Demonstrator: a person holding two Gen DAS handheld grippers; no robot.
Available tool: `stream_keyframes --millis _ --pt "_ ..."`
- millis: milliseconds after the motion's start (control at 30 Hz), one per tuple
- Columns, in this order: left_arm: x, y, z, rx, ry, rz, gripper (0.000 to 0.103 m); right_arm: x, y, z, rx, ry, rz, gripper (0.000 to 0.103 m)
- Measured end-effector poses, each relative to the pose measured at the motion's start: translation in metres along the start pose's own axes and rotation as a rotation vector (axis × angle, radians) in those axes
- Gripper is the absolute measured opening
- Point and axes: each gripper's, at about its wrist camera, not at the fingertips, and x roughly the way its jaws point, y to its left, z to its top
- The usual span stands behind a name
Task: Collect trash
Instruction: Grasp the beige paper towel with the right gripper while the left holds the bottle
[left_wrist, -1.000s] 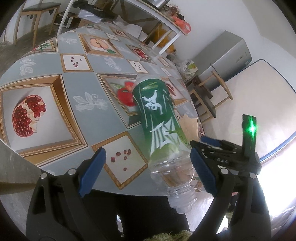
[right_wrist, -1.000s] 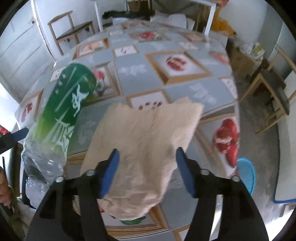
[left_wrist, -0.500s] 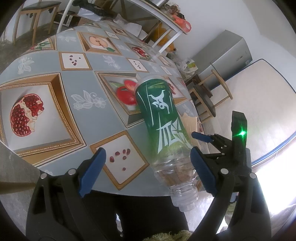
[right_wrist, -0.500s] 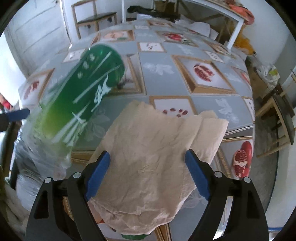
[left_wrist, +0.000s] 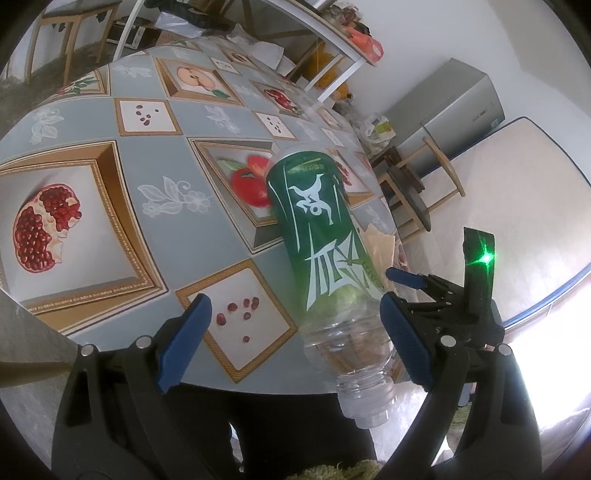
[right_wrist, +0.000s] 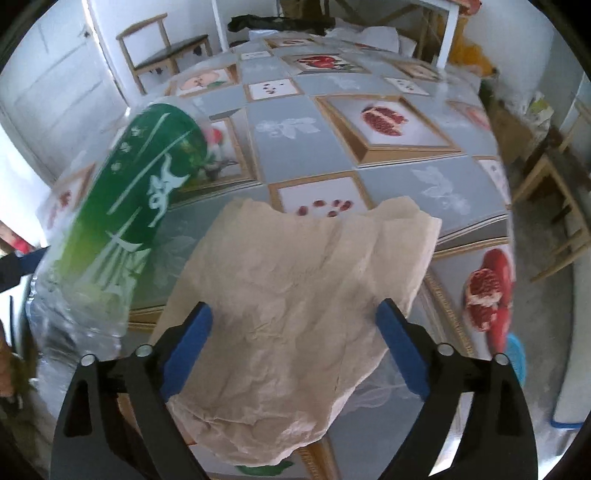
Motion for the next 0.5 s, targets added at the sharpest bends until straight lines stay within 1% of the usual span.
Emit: stream_keyframes --millis 67,100,333,433,500 --pt "0.0005 -0.0001 0.0001 -0.002 0.000 0.002 0.088 0.0021 0.0077 -0.0014 -0.037 0.002 -0.019 0.093" --pt "0.0004 -0.0005 0.0002 -0.002 0.001 0.003 0.088 0.0023 0.0109 -0.0022 -0.049 -0.002 -0.011 0.094" --pt "0.0020 -0.0019 -0.0005 0.001 0.005 0.003 0.088 0.0030 0.0131 -0.0038 -0.055 -0.018 -0.002 0.095" --pt "0.0023 -0.0020 -0.0007 0.000 0.005 0.003 0.088 0.0024 0.0105 -0.0036 -0.038 -0.025 -0.012 0.091" --pt "0.0023 -0.0020 -0.0007 -0.001 0.005 0.004 0.088 -0.0004 0.0082 -0.0039 -0.021 -0.032 -0.020 0.082"
